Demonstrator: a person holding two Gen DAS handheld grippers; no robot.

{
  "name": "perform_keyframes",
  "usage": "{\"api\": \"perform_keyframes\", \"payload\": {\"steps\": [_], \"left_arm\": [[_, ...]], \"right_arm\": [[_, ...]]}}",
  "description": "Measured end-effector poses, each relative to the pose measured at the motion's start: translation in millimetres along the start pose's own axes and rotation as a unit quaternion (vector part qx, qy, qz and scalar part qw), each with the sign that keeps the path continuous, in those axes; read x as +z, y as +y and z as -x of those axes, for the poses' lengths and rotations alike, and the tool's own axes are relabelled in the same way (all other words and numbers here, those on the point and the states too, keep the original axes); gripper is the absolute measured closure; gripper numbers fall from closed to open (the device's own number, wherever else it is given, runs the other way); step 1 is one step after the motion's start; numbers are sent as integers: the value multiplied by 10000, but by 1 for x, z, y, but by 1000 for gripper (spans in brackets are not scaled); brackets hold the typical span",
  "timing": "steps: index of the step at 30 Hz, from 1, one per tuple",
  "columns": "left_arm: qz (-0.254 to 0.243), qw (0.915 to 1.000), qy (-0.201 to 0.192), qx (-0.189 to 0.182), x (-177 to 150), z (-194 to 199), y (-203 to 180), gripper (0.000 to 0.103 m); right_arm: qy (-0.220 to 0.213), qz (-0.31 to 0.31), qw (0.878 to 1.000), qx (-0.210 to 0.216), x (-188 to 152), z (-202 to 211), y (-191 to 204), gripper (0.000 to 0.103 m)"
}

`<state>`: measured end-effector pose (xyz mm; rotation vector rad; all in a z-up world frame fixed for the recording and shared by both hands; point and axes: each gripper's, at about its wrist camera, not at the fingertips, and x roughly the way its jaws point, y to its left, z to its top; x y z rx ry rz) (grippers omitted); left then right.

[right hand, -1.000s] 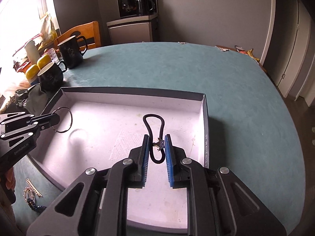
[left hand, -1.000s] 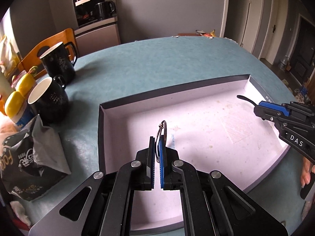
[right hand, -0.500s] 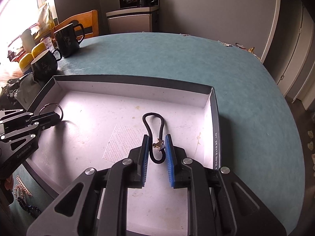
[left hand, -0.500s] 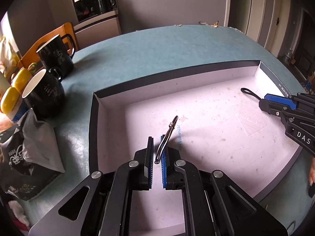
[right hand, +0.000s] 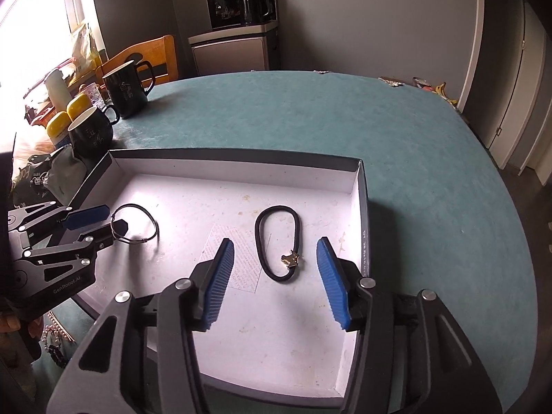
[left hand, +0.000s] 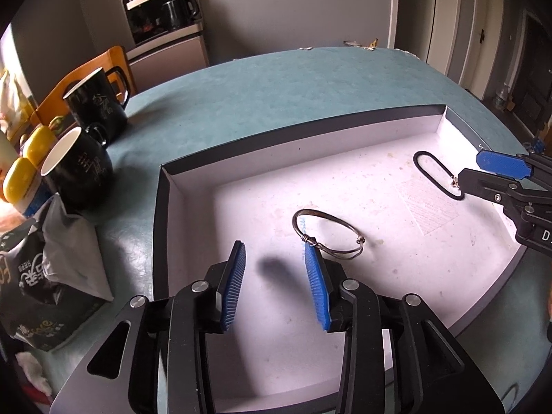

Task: Organize jewelry
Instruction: 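Withdraw both tools from the box back toward the jewelry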

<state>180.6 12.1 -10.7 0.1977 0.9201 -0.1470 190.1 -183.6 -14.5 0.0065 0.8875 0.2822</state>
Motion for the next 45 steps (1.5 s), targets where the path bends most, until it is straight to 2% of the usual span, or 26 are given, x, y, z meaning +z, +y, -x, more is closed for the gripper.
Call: {"api": "perform_keyframes", "payload": {"steps": [2, 4, 5, 7, 9, 14, 22, 27, 32, 38, 41, 45], "left_arm": [[24, 10000, -82, -8, -1, 6, 0, 51], [57, 9998, -168, -2, -2, 12, 0, 40], [66, 9997, -223, -1, -3, 16, -1, 34], [68, 9995, -309, 34, -5, 23, -2, 29], [60, 9992, -398, 71, -7, 30, -4, 24], [33, 9982, -605, 31, -11, 51, -8, 19], [-127, 9956, -927, -74, -33, 94, -7, 13], [-168, 9957, -904, -147, -55, 111, -1, 12], [-99, 9964, -800, -255, -79, 120, 5, 11], [-413, 9975, -568, -108, -103, 117, -5, 11], [-468, 9974, -522, -172, -111, 117, -9, 11], [-532, 9972, -492, -176, -119, 116, -12, 11]], "right_arm": [[-118, -80, 9999, 61, 0, 10, -3, 41], [-310, -173, 9993, 101, -2, 24, -8, 25], [-411, -211, 9989, 115, -2, 31, -9, 21], [-580, -275, 9979, 127, -5, 44, -13, 9], [-727, -327, 9967, 141, -8, 56, -18, 5], [-1033, -579, 9929, 147, -25, 84, -31, 5], [-875, -214, 9957, 222, -61, 107, -23, 5], [-732, 151, 9967, 309, -84, 116, -13, 5], [-458, 317, 9967, 588, -107, 114, -1, 5], [-229, 559, 9942, 888, -120, 110, 25, 6], [-128, 773, 9917, 1022, -124, 106, 43, 13], [162, 924, 9899, 1067, -126, 92, 59, 39]]}}
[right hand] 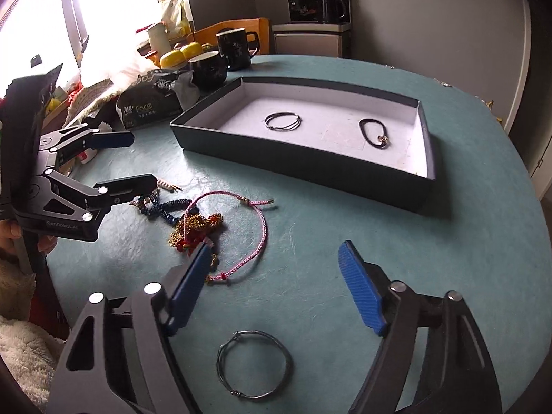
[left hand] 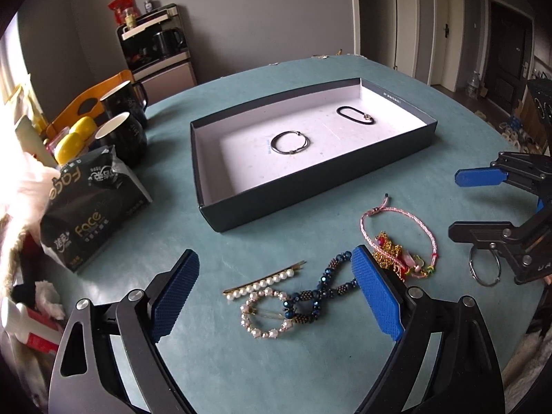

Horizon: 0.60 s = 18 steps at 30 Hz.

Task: Organize jewelry
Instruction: 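Withdraw both tools from the box back toward the jewelry, then grasp the pink string bracelet with the left gripper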

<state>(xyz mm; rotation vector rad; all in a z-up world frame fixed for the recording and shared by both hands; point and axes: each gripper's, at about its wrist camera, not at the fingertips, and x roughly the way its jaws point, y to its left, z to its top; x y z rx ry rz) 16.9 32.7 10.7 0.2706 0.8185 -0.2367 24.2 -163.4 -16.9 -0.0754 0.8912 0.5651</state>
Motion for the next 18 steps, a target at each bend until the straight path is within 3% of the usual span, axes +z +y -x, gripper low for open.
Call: {"api": "perform_keyframes", "payload": {"steps": [6, 11, 13, 15, 18], "left_arm": [[4, 9985, -73, -535, 1, 4, -11, 11], [-129, 9946, -138, -1022, 13, 1, -35, 15], [-201, 9942, -68, -1050, 18, -6, -42, 22], [-168, 9933, 77, -1142, 21, -14, -45, 41], [-18, 9914, 274, -1277, 24, -26, -45, 47]], "right_arm": [[53, 74, 10000, 6, -5, 8, 0, 47], [119, 77, 9998, -111, -13, 17, -7, 47], [98, 119, 9998, -131, -17, 21, -7, 47], [93, 161, 9998, -102, -22, 25, -7, 47], [103, 138, 9999, -9, -31, 31, -8, 47]]}}
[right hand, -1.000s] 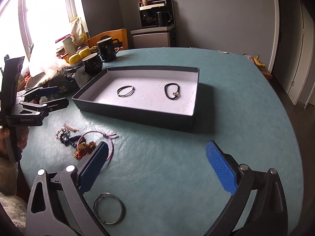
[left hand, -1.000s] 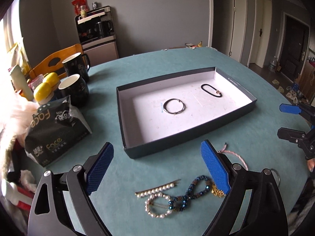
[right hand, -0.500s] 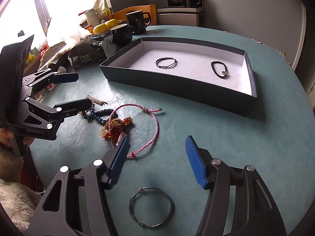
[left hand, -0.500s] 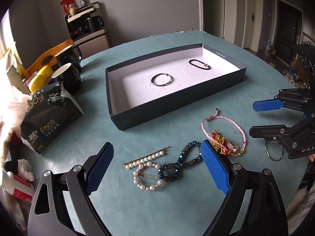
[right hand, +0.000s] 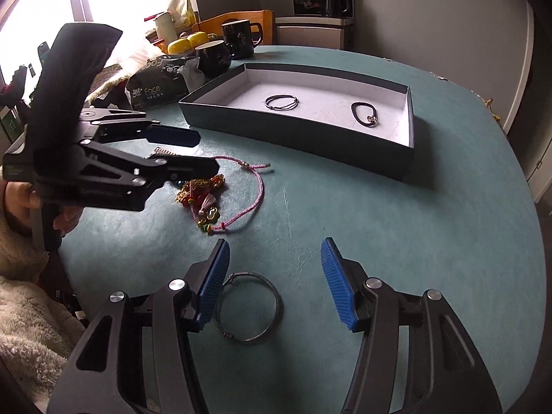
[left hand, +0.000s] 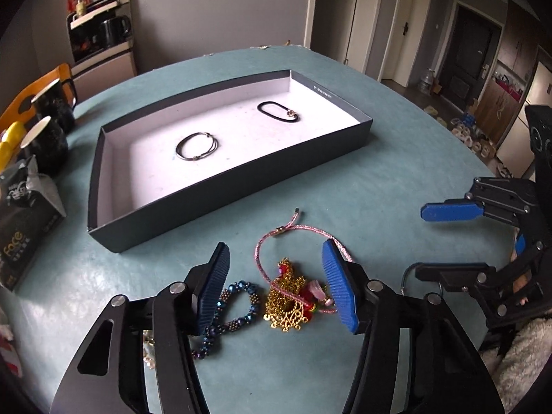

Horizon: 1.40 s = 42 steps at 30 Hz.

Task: Organize jewelry
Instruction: 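Grasp the pink string bracelet with the left gripper, then carry the pink bracelet into the box and open the left gripper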

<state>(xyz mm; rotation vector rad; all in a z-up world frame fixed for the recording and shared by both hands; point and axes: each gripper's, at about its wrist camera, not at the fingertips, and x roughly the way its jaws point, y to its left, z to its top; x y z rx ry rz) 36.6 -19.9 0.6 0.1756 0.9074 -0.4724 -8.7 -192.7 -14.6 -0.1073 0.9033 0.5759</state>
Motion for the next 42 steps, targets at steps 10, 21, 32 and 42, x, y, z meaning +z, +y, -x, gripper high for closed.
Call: {"api": "perform_keyframes", "payload": {"steps": [10, 21, 32, 42], "left_arm": [[364, 9989, 279, -110, 1, -13, 11, 71], [350, 9989, 187, -254, 4, -9, 8, 100], [166, 9994, -111, -277, 12, 8, 0, 100], [88, 9988, -398, -276, 21, 27, -4, 100]], "right_arm": [[208, -29, 9994, 281, -26, 5, -1, 47], [265, 345, 9988, 219, -31, -2, 20, 47], [143, 707, 9974, -63, -32, -5, 30, 56], [-232, 440, 9986, -166, -13, 7, 10, 56]]}}
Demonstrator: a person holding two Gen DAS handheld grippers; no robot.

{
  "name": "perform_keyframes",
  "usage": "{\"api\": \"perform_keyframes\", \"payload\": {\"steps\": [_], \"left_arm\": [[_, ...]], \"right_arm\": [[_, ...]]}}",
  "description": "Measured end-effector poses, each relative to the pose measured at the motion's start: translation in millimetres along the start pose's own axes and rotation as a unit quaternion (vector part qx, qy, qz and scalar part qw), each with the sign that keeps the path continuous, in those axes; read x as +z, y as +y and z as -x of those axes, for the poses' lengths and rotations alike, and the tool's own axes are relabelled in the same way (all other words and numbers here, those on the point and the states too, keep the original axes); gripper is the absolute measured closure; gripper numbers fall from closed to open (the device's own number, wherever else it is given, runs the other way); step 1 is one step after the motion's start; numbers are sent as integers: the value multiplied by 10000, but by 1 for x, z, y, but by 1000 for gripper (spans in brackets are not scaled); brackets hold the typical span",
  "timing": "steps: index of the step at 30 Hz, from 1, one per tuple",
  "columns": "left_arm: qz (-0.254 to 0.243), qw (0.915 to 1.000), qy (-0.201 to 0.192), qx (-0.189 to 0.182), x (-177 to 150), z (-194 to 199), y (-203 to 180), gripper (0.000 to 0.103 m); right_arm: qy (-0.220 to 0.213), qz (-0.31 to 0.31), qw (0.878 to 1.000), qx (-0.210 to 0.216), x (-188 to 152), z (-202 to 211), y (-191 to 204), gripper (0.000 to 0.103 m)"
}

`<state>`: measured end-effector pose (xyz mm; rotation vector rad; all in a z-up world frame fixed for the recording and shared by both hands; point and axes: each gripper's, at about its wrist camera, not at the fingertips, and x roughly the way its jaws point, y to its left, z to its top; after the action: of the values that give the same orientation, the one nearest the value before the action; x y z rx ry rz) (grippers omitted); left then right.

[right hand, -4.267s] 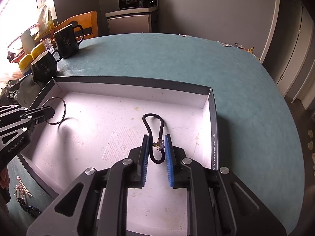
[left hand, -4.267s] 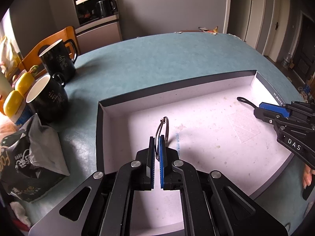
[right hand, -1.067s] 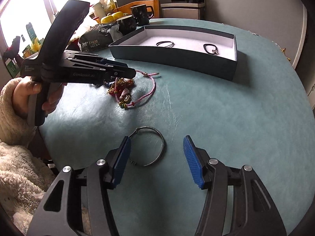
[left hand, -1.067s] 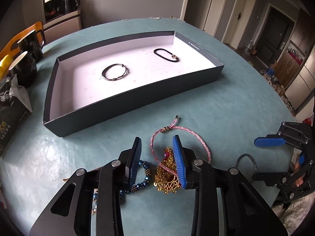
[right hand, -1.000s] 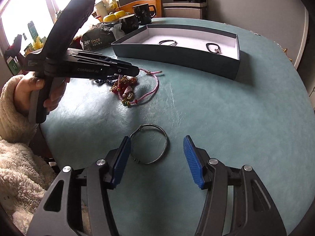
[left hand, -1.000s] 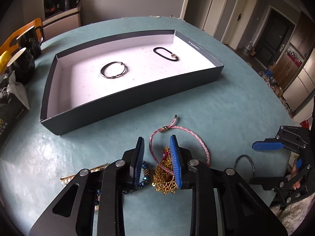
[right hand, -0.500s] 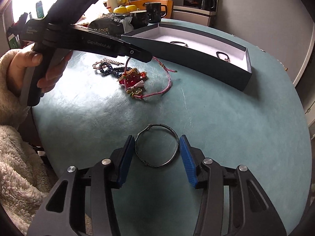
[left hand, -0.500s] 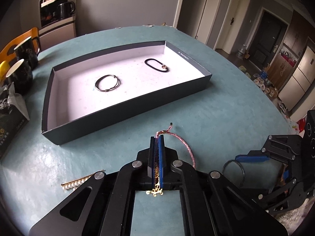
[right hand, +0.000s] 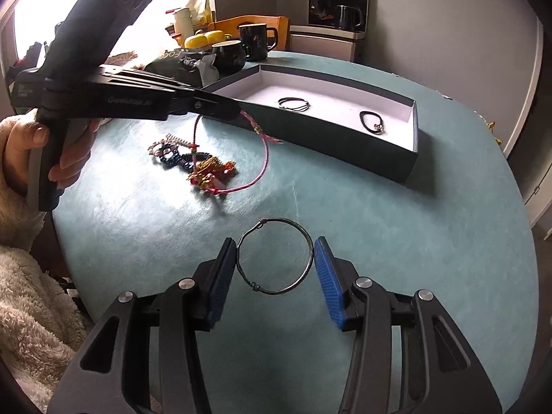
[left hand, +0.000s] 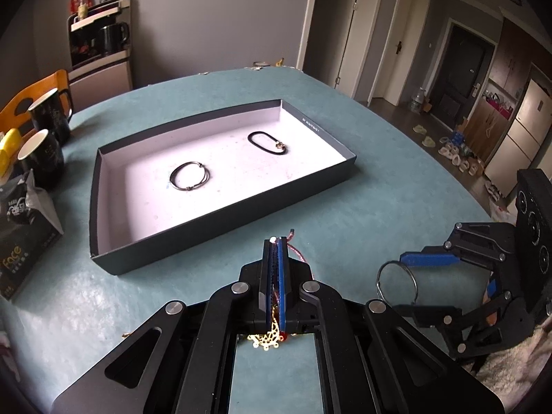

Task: Organize jewelry
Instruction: 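Carry the pink bracelet into the box and open the left gripper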

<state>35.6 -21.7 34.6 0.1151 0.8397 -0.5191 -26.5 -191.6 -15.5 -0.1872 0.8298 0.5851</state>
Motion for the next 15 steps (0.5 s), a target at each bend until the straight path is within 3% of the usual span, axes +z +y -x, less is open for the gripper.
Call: {"api": "perform_keyframes", "payload": {"steps": [7, 15], "left_arm": [[-8, 9994, -318, 124, 18, 19, 7, 100], [41, 9945, -873, 573, 49, 39, 32, 100]], "right_arm": [[-305, -301, 9988, -219, 32, 0, -36, 56], [-674, -685, 9942, -476, 75, -8, -72, 56]]}}
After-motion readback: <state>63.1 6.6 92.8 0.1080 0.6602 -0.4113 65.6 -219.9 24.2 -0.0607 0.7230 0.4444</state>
